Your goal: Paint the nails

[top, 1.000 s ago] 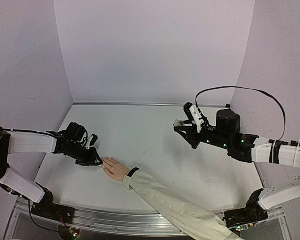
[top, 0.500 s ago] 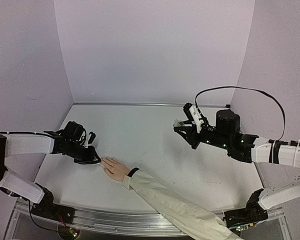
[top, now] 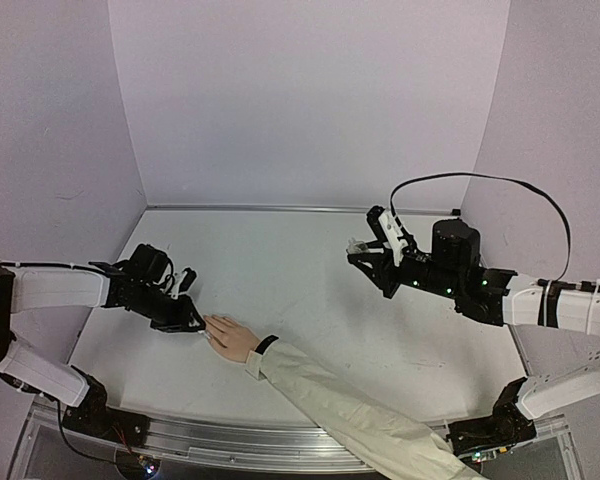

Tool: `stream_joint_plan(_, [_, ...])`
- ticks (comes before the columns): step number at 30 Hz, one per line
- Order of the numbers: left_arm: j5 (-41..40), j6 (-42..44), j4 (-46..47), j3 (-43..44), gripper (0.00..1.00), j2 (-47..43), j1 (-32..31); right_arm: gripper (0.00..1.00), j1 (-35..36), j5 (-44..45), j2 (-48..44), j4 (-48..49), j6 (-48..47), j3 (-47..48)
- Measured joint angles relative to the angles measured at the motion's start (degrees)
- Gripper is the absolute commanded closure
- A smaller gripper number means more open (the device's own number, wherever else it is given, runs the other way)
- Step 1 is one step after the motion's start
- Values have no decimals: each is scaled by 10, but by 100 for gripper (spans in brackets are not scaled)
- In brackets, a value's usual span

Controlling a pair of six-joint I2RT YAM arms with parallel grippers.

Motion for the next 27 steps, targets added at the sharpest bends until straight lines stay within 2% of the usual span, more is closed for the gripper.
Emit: stream_joint_plan(27, [-26, 3, 17, 0, 100, 25, 0, 100, 0, 0, 5, 0, 0, 0])
